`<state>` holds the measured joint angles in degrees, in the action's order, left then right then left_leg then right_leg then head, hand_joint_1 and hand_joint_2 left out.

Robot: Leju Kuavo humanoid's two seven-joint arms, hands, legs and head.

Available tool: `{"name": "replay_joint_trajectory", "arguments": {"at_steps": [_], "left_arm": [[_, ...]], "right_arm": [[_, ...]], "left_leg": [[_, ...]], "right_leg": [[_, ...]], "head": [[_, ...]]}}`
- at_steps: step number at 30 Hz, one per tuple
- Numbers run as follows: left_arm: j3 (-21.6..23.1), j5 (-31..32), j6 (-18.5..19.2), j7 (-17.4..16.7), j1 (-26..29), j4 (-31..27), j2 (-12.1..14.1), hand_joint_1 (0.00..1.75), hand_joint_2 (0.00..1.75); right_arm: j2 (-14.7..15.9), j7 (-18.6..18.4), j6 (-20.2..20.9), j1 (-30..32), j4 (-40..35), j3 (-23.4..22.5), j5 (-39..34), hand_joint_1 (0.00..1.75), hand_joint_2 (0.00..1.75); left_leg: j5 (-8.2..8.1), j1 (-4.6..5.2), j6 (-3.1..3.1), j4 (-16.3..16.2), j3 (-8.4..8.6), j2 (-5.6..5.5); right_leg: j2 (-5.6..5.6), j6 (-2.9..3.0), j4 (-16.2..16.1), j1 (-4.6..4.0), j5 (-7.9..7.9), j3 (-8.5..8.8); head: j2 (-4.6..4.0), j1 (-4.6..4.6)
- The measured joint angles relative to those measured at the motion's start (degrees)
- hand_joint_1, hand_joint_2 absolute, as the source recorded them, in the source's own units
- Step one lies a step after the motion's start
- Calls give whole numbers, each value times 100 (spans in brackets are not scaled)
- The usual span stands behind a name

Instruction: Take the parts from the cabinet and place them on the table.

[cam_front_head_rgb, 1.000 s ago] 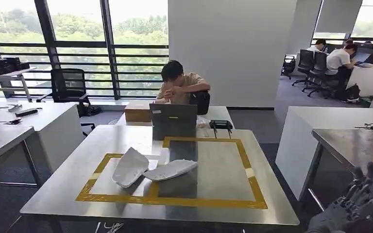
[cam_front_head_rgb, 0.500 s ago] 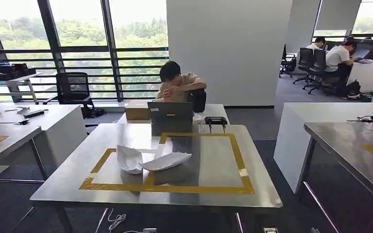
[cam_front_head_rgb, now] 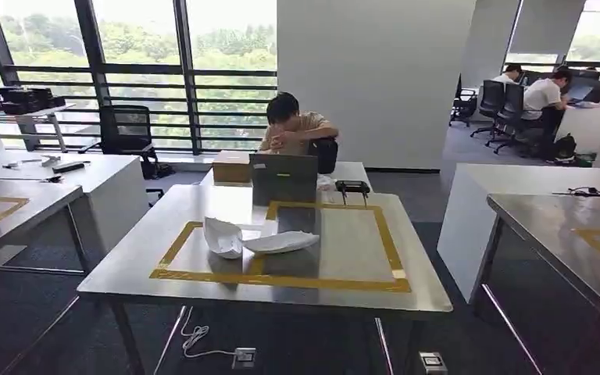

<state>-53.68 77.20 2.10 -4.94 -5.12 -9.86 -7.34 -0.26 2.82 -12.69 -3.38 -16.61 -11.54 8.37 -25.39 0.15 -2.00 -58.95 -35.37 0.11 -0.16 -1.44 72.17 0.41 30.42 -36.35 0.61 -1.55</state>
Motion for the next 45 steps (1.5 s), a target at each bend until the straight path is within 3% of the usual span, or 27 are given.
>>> {"name": "replay_joint_trajectory", "arguments": {"at_steps": [1, 3, 7, 8, 9, 11, 12, 13, 15, 16, 17, 18, 19, 22, 23, 26, 27, 28, 30, 32, 34, 37, 38, 40, 42, 43, 45], "left_arm": [[15, 33, 54, 2, -32, -2, 2, 0, 0], [59, 83, 140, 7, -115, -13, 11, 0, 0], [85, -30, 157, -9, -248, -15, 59, 0, 0], [85, -39, 157, -22, -267, -15, 70, 0, 0], [85, -37, 157, -39, -268, -13, 70, 0, 0], [87, -48, 146, -112, -280, -13, 87, 0, 0], [87, -85, 120, -129, -291, -13, 92, 0, 0], [87, -101, 89, -125, -295, -13, 92, 0, 0], [85, -103, 61, -120, -309, -15, 92, 0, 0], [87, -92, 50, -122, -325, -15, 94, 0, 0], [98, -22, 26, -166, -345, -22, 92, 0, 0], [122, -2, 11, -214, -376, -24, 87, 0, 0], [127, -24, -5, -230, -386, -24, 85, 0, 0], [127, -31, -33, -264, -395, -20, 66, 0, 0], [127, -29, -33, -278, -401, -15, 46, 0, 0], [127, -22, -40, -293, -403, -28, 52, 0, 0], [129, -9, -40, -295, -403, -28, 52, 0, 0], [138, 28, -52, -332, -402, -28, 50, 0, 0], [149, 20, -99, -380, -397, -28, 42, 0, 0], [144, -20, -120, -359, -400, -28, 37, 0, 0], [153, 59, -153, -376, -408, -31, 9, 0, 0], [194, 81, -153, -424, -414, -28, -7, 0, 0], [199, 81, -153, -431, -410, -28, 4, 0, 0], [201, 76, -149, -415, -412, -26, -4, 0, 0], [212, 122, -151, -395, -420, -26, -2, 0, 0], [227, 171, -151, -407, -416, -26, 0, 0, 0], [251, 156, -153, -431, -413, -26, 2, 0, 0]], "right_arm": [[7, -559, 197, 62, 99, -22, 7, 0, 0], [7, -1377, 564, 91, 220, -39, -24, 0, 0], [-89, -1856, 1213, 175, 417, -262, -269, 0, 0], [-112, -1800, 1414, 168, 437, -264, -206, 0, 0], [-133, -1722, 1545, 168, 441, -264, -151, 0, 0], [-193, -1477, 1562, 166, 452, -260, -13, 0, 0], [-221, -1362, 1494, 150, 476, -247, 55, 0, 0], [-241, -1294, 1442, 124, 498, -229, 142, 0, 0], [-282, -1251, 1409, 60, 522, -148, 276, 0, 0], [-300, -1251, 1402, 16, 531, -113, 319, 0, 0], [-326, -1248, 1394, -27, 533, -87, 365, 0, 0], [-339, -1268, 1363, -54, 533, -50, 409, 0, 0], [-367, -1334, 1330, -71, 537, -8, 446, 0, 0], [-413, -1517, 1306, -73, 589, 85, 509, 0, 0], [-415, -1522, 1298, -54, 609, 114, 522, 0, 0], [-450, -1548, 1296, -29, 631, 151, 535, 0, 0], [-450, -1546, 1257, -33, 631, 155, 551, 0, 0], [-450, -1522, 1124, -33, 633, 164, 570, 0, 175], [-461, -1480, 809, -31, 633, 179, 584, 0, 175], [-485, -1458, 609, -48, 631, 179, 577, 0, 175], [-501, -1347, 548, -86, 633, 179, 557, 0, 175], [-542, -1281, 500, -98, 633, 177, 492, 0, 175], [-599, -1279, 500, -98, 636, 177, 483, 0, 175], [-599, -1303, 474, -114, 636, 175, 485, 0, 175], [-601, -1253, 445, -106, 636, 162, 448, 0, 175], [-601, -1225, 445, -106, 636, 142, 424, 0, 175], [-601, -1211, 437, -96, 636, 131, 415, 0, 175]], "left_leg": [[43, -3, 20, -37, -88, 0], [124, 20, 93, -96, -183, 11], [344, 11, 250, 12, -206, 37], [192, -16, 281, -75, -244, 22], [-137, -19, 304, -297, -348, 7], [-815, -44, 360, -1083, -511, 5], [-962, -46, 380, -1452, -551, 6], [-908, -49, 393, -1668, -524, 6], [-521, -57, 388, -1472, -204, 6], [-357, -61, 372, -1053, 140, 6], [-374, -63, 351, -518, 553, 4], [-622, -38, 328, 48, 947, -7], [-666, -17, 274, 197, 994, -27], [-537, 2, 162, 215, 823, -25], [-467, -28, 96, 231, 773, 14], [-292, -11, 15, 207, 596, 15], [-243, -1, 8, 185, 512, 25], [-193, 7, 6, 156, 411, 34], [-111, 17, 18, 85, 227, 43], [-43, 20, 46, 24, 91, 41], [35, 21, 116, 1, 14, 56], [187, -2, 213, 65, 3, 64], [158, 8, 241, 41, -33, 57], [-412, -19, 311, -400, -186, 6], [-953, -55, 378, -1225, -373, 7], [-1022, -64, 404, -1527, -405, 7], [-702, -99, 445, -1498, -195, 7]], "right_leg": [[-1, 10, -429, 3, -133, 359], [4, 76, -1366, -37, 191, 964], [4, 246, -1424, -39, 32, 811], [-26, 295, -1440, -18, -42, 762], [-16, 354, -1449, -12, -94, 683], [-14, 366, -1447, -17, -220, 536], [-24, 359, -1443, -18, -285, 462], [-36, 349, -1438, -18, -352, 374], [-46, 323, -1419, -17, -481, 193], [-45, 302, -1407, -15, -553, 123], [-42, 276, -1393, -14, -618, 55], [-40, 236, -1383, -40, -665, -3], [-48, 207, -1389, -35, -730, -19], [-41, 95, -1453, -22, -897, -44], [-20, 77, -1392, 12, -805, -90], [-1, -3, -412, 16, 180, -385], [-1, -16, 1, 14, 375, -477], [0, -20, 305, 13, 407, -505], [1, 12, 101, 3, 89, -197], [7, 88, -763, -25, -181, 451], [6, 180, -1481, -79, 58, 853], [12, 259, -1486, -119, -67, 762], [-21, 298, -1570, -28, -155, 749], [-37, 370, -1583, -32, -270, 635], [-47, 359, -1568, -33, -376, 497], [-52, 352, -1550, -32, -428, 422], [-57, 312, -1486, -12, -520, 246]], "head": [[0, 0], [2, 9], [0, 2], [0, 5], [2, -13], [0, -15], [0, -20], [0, -17], [0, -17], [0, -17], [7, -15], [7, -15], [7, -4], [9, 15], [7, 13], [7, 24], [7, 24], [7, 30], [7, 37], [9, 72], [9, 83], [11, 96], [9, 92], [9, 85], [9, 83], [7, 85], [9, 85]]}}
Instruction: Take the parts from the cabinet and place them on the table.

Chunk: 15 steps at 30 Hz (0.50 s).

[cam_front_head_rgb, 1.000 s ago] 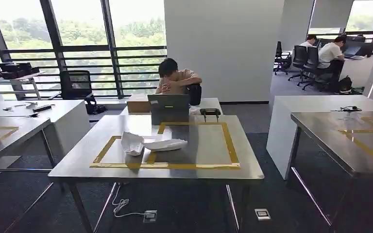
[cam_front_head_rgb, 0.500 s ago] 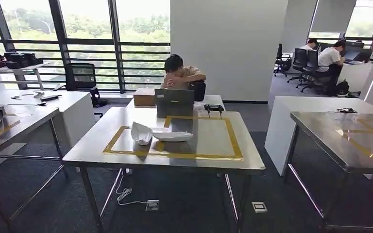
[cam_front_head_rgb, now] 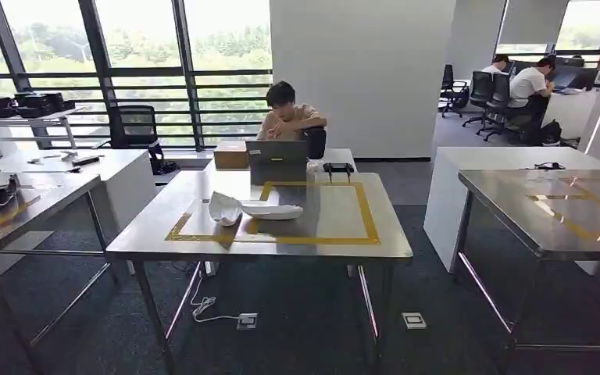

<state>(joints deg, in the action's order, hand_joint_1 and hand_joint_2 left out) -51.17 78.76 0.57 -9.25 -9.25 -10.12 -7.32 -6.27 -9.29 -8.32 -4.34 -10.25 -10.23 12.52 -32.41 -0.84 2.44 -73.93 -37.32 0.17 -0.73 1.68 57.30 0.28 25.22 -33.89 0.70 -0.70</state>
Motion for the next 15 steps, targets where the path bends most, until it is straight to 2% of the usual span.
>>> {"name": "replay_joint_trajectory", "arguments": {"at_steps": [1, 2, 3, 4, 5, 6, 7, 8, 9, 10, 11, 12, 13, 14, 15], "left_arm": [[-2, -33, 0, 4, -3, -2, 0, 0, 0], [-2, -64, 0, 24, -8, -2, 0, 0, 0], [-2, -66, 0, 37, -22, -2, -15, 0, 0], [-2, -64, -6, 46, -28, -4, -17, 0, 0], [-2, -57, -17, 31, -17, -2, -17, 0, 0], [0, -49, -30, 18, -11, -2, -17, 0, 0], [0, -44, -37, 15, -3, -2, -18, 0, 0], [-2, -40, -39, 7, 12, -2, -17, 0, 0], [-2, -40, -39, 7, 16, -2, -17, 0, 0], [-2, -57, -39, -6, 15, -6, -7, 0, 0], [-4, -70, -39, 0, 13, -7, 0, 0, 0], [-4, -68, -39, 2, 10, -7, -2, 0, 0], [-2, -26, -37, 2, 9, -7, -2, 0, 0], [9, 50, -39, -4, 12, -5, -2, 0, 0], [35, 87, -39, -20, 12, -4, -4, 0, 0]], "right_arm": [[0, -33, -38, 8, 0, 0, 2, 0, 175], [0, -38, -83, 23, 0, -2, -2, 0, 175], [7, -24, -123, 37, 0, -11, -15, 0, 175], [11, 6, -140, 46, 0, -24, -26, 0, 175], [11, 48, -140, 55, 0, -41, -35, 0, 175], [11, 59, -140, 63, 0, -48, -41, 0, 175], [11, 59, -140, 86, 0, -52, -52, 0, 175], [11, 59, -138, 117, 4, -57, -52, 0, 175], [11, 48, -140, 139, 9, -68, -52, 0, 175], [9, 17, -140, 147, 11, -81, -50, 0, 175], [9, 6, -140, 144, 13, -83, -46, 0, 175], [9, 6, -140, 135, 17, -85, -33, 0, 175], [9, 15, -138, 131, 17, -90, -30, 0, 175], [9, 48, -114, 131, 17, -94, -22, 0, 175], [9, 52, -105, 131, 20, -94, -15, 0, 175]], "left_leg": [[219, -19, 17, 336, 263, 1], [340, -47, 45, 819, 611, 1], [136, -67, 81, 1286, 866, -8], [51, 1, 27, 1568, 1071, -51], [64, -4, -68, 1546, 975, -46], [85, 20, -111, 1535, 932, -44], [114, 34, -165, 1534, 907, -43], [181, 14, -269, 1570, 861, -19], [232, 16, -327, 1563, 804, 4], [296, 19, -372, 1561, 733, 1], [360, 30, -389, 1560, 670, 3], [430, 50, -400, 1556, 601, 7], [511, 70, -408, 1542, 496, 13], [575, 81, -409, 1523, 399, 16], [632, 87, -405, 1501, 299, 17]], "right_leg": [[1, -30, 43, 17, -38, -91], [2, -70, 96, 35, -71, -167], [3, -111, 134, 30, -100, -226], [-1, -154, 175, 18, -132, -283], [1, -180, 168, 14, -200, -285], [5, -200, 140, 15, -260, -296], [6, -244, 125, 36, -299, -301], [10, -280, 134, 56, -317, -329], [24, -304, 248, 66, -77, -368], [28, -314, 531, 62, 318, -448], [30, -322, 917, 62, 680, -543], [31, -322, 1353, 60, 971, -631], [34, -309, 1737, 50, 1103, -672], [39, -286, 1899, 37, 1030, -629], [42, -256, 1828, 16, 821, -468]], "head": [[0, 2], [0, 2], [0, 4], [0, 0], [0, 11], [0, 11], [0, 11], [0, 4], [0, 11], [0, 9], [-2, 9], [-2, 9], [-2, 9], [-2, 7], [0, 9]]}}
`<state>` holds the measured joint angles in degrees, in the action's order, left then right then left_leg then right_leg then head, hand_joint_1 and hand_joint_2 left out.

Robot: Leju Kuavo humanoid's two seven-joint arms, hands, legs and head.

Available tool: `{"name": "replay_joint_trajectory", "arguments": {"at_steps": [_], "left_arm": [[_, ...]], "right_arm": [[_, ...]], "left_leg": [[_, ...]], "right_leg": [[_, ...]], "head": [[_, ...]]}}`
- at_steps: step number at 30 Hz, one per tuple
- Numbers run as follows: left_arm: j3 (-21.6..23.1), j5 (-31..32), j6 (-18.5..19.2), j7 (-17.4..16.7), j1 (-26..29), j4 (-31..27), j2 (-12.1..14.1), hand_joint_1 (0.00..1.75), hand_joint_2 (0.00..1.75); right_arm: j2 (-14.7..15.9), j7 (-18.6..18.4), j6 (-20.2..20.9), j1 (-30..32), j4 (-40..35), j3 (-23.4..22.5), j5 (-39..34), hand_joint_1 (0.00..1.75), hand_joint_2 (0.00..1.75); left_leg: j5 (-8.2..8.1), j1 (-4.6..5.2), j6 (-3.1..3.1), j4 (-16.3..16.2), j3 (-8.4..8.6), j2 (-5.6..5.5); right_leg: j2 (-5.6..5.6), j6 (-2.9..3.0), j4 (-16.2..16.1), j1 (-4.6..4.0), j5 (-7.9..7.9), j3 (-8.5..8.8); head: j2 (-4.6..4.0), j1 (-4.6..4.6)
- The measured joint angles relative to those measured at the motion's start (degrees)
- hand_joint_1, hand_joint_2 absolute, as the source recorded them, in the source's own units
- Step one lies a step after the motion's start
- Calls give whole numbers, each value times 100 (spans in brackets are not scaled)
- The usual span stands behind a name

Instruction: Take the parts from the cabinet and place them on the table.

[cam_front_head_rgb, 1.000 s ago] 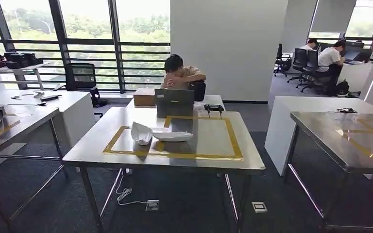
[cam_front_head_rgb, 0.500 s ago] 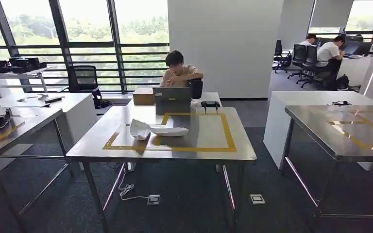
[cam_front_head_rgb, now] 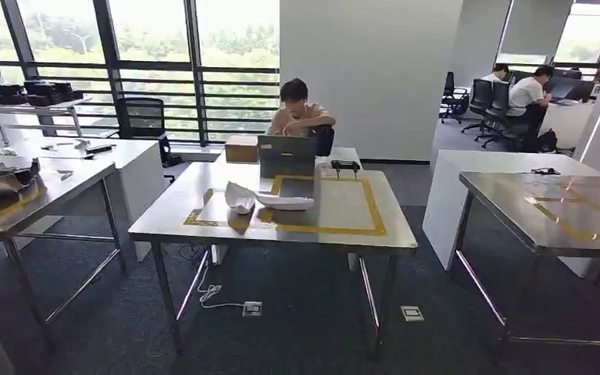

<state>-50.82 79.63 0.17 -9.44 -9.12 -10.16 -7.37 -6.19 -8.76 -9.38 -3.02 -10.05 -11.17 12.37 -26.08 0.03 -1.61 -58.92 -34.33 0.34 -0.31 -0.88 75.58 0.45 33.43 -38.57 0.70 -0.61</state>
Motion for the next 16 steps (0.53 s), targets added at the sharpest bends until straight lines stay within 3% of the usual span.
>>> {"name": "replay_joint_trajectory", "arguments": {"at_steps": [1, 2, 3, 4, 5, 7, 8, 9, 10, 12, 13, 14, 15, 16], "left_arm": [[15, 26, 0, -11, -3, 0, 0, 0, 0], [22, 41, 0, -17, -7, 0, -2, 0, 0], [26, 41, -2, -17, -15, 0, -4, 0, 0], [35, 41, -4, -22, -18, 0, -18, 0, 0], [52, 41, -7, -22, -21, 0, -17, 0, 0], [68, 35, -7, -28, -26, 0, -22, 0, 0], [68, 4, -4, -35, -1, 2, -17, 0, 0], [68, 2, 13, -28, 1, 2, -9, 0, 0], [68, 4, 59, -2, 4, 2, 0, 0, 0], [79, 61, 39, -8, 2, 2, 0, 0, 0], [94, 59, 42, -15, 2, 2, 0, 0, 0], [96, 46, 59, -4, 2, 2, 2, 0, 0], [98, 39, 105, 42, 4, 2, 9, 0, 0], [103, 61, 140, 81, 7, 0, 15, 0, 0]], "right_arm": [[0, -2, 0, -2, -2, 0, 0, 0, 175], [0, -2, 0, -9, 0, -2, 0, 0, 175], [0, -2, 0, -25, -2, -2, 0, 0, 175], [2, 0, 0, -41, -2, -2, -2, 0, 175], [0, 0, 0, -50, 0, -2, 2, 0, 175], [0, -7, 0, -55, 0, -2, 9, 0, 175], [-2, -20, 0, -49, 4, -2, 17, 0, 175], [-9, -20, 0, -69, 7, -4, 26, 0, 175], [-9, -20, 0, -72, 7, -4, 33, 0, 175], [-26, 0, 48, -68, 7, -4, 85, 0, 175], [-31, -9, 72, -69, 7, -4, 107, 0, 175], [-39, -24, 83, -71, 7, -4, 127, 0, 175], [-44, -39, 83, -70, 7, -4, 135, 0, 175], [-48, -42, 83, -67, 7, -4, 135, 0, 175]], "left_leg": [[49, 3, 8, -24, -84, 0], [99, 6, 19, -41, -153, 0], [150, 3, 30, -52, -189, 0], [207, 25, 70, -55, -224, -1], [265, 12, 102, -27, -227, 3], [396, -21, 167, 26, -238, 5], [460, 9, 217, 63, -262, -3], [343, -14, 236, 8, -312, -27], [-54, -19, 276, -187, -403, -35], [-761, -49, 340, -926, -505, -33], [-921, -57, 368, -1301, -536, -33], [-884, -61, 385, -1570, -527, -32], [-685, -71, 402, -1640, -433, -32], [-447, -81, 413, -1494, -246, -32]], "right_leg": [[2, 35, -274, -23, -222, 255], [5, 77, -742, -50, -384, 622], [12, 130, -1266, -79, -329, 1001], [17, 173, -1795, -113, -84, 1295], [15, 146, -1847, -123, -76, 1298], [18, 189, -1864, -161, -155, 1202], [16, 234, -1923, -123, -253, 1157], [-32, 261, -1964, -92, -355, 1095], [-16, 328, -1979, -81, -444, 1001], [-23, 328, -1966, -83, -588, 828], [-33, 320, -1955, -84, -658, 737], [-43, 309, -1935, -82, -725, 638], [-54, 294, -1908, -73, -788, 528], [-60, 269, -1867, -63, -852, 410]], "head": [[-2, -2], [-2, 0], [-2, 7], [0, 4], [-2, 2], [-2, 6], [-2, 4], [-11, 0], [-7, -2], [-9, -13], [-7, -9], [-7, -15], [-7, -13], [-7, -13]]}}
